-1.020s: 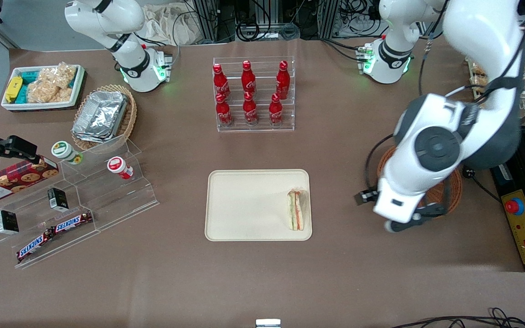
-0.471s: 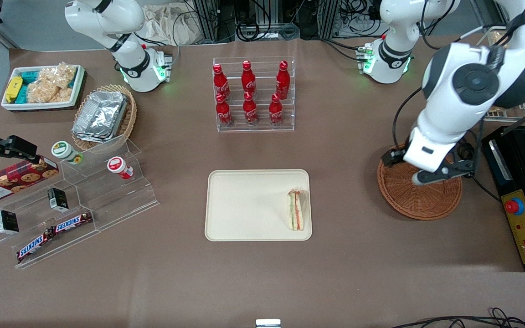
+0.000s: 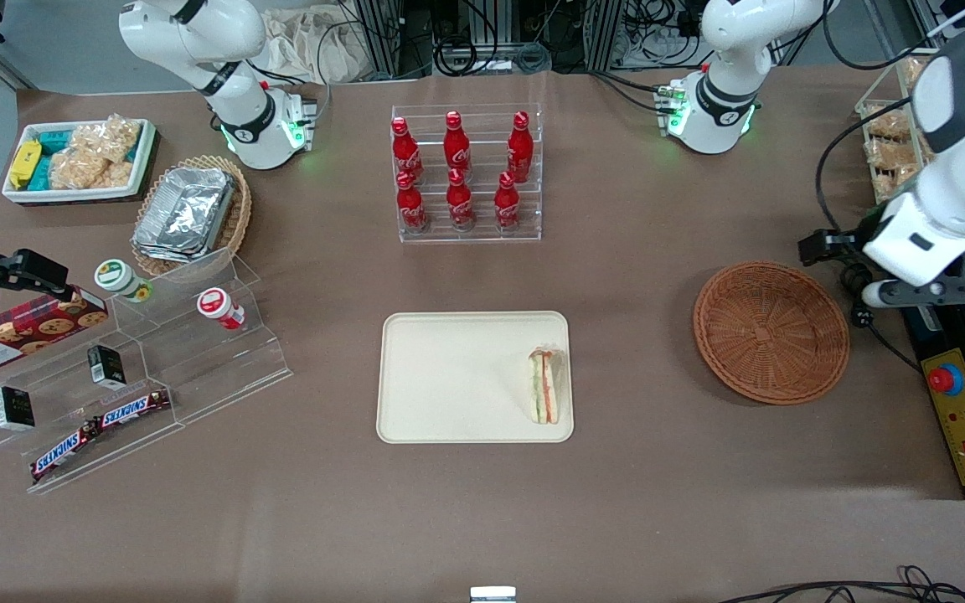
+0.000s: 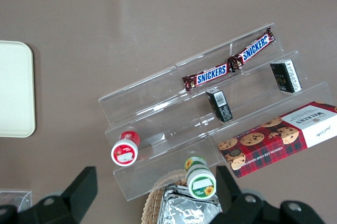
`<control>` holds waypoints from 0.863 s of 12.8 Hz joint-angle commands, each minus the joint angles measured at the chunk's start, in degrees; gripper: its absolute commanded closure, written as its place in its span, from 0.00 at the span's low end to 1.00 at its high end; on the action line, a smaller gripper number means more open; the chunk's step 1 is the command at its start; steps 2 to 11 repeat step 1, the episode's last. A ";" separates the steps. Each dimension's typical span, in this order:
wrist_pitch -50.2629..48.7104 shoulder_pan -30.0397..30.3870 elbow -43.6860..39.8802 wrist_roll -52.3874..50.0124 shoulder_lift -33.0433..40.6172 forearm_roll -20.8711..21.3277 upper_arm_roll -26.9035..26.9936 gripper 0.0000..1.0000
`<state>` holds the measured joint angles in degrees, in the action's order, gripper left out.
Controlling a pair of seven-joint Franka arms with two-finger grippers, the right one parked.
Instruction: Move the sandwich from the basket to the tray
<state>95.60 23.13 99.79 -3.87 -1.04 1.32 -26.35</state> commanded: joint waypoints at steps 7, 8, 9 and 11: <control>-4.80 0.69 -10.20 1.85 -6.51 -0.45 -0.81 0.00; -4.80 0.69 -10.20 1.85 -6.51 -0.45 -0.81 0.00; -4.80 0.69 -10.20 1.85 -6.51 -0.45 -0.81 0.00; -4.80 0.69 -10.20 1.85 -6.51 -0.45 -0.81 0.00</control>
